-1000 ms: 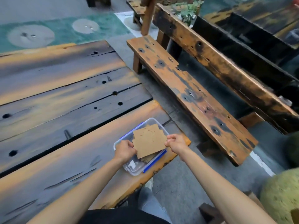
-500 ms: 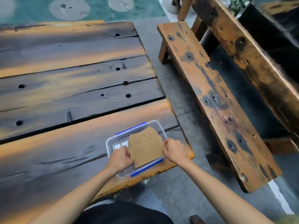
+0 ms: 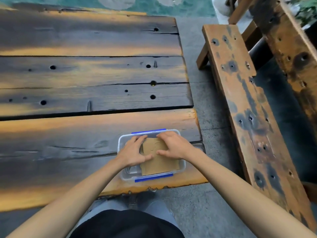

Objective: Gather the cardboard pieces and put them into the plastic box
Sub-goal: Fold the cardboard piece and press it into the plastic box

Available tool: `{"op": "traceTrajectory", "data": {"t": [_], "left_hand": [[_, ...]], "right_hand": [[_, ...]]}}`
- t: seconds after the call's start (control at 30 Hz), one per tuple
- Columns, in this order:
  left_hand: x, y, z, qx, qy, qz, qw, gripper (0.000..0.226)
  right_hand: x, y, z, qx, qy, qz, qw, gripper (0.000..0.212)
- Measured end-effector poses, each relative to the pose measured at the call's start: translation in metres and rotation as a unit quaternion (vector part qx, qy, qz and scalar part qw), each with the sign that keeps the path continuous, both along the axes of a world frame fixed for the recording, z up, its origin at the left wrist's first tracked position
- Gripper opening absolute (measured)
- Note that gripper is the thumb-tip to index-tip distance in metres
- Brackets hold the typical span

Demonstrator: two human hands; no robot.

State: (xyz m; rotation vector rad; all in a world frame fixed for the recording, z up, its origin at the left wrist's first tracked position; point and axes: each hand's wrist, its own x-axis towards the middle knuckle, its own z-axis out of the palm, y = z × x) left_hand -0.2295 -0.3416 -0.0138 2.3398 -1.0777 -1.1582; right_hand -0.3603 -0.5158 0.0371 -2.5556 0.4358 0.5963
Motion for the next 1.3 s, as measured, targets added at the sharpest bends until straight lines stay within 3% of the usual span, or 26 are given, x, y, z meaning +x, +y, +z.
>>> {"op": "traceTrajectory", "data": {"t": [0.1, 0.27, 0.53, 0.63, 0.77, 0.87, 1.1, 1.3], "left_hand": [[0.002, -0.003, -0.001, 0.001, -0.021, -0.02, 1.0, 0.104], [0.009, -0.004, 0.001, -0.014, -0.04, -0.07, 0.997, 0.082], [0.02, -0.011, 0.0, -0.021, -0.028, -0.1, 0.994, 0.054], [0.024, -0.011, 0.0, -0.03, -0.005, -0.099, 0.995, 0.061], [0.024, -0.018, 0.002, 0.018, 0.028, -0.119, 0.992, 0.09], [0.026, -0.019, 0.0, 0.038, 0.034, -0.146, 0.988, 0.095], [0.036, -0.018, -0.005, -0.012, 0.059, -0.175, 0.983, 0.046], [0.039, -0.011, -0.011, 0.045, 0.023, -0.234, 0.971, 0.1]], "right_hand": [[0.009, -0.005, -0.01, -0.007, 0.04, 0.027, 0.999, 0.086], [0.007, -0.01, -0.024, -0.028, 0.067, 0.044, 0.996, 0.1], [0.009, -0.019, -0.031, 0.011, 0.09, 0.03, 0.995, 0.079], [0.009, -0.021, -0.033, 0.015, 0.096, 0.026, 0.995, 0.085], [0.016, -0.024, -0.034, 0.004, 0.143, 0.052, 0.988, 0.101], [0.023, -0.026, -0.034, 0.019, 0.163, 0.05, 0.985, 0.088], [0.027, -0.026, -0.041, 0.031, 0.206, 0.034, 0.977, 0.092], [0.028, -0.023, -0.043, 0.027, 0.207, 0.048, 0.977, 0.118]]}}
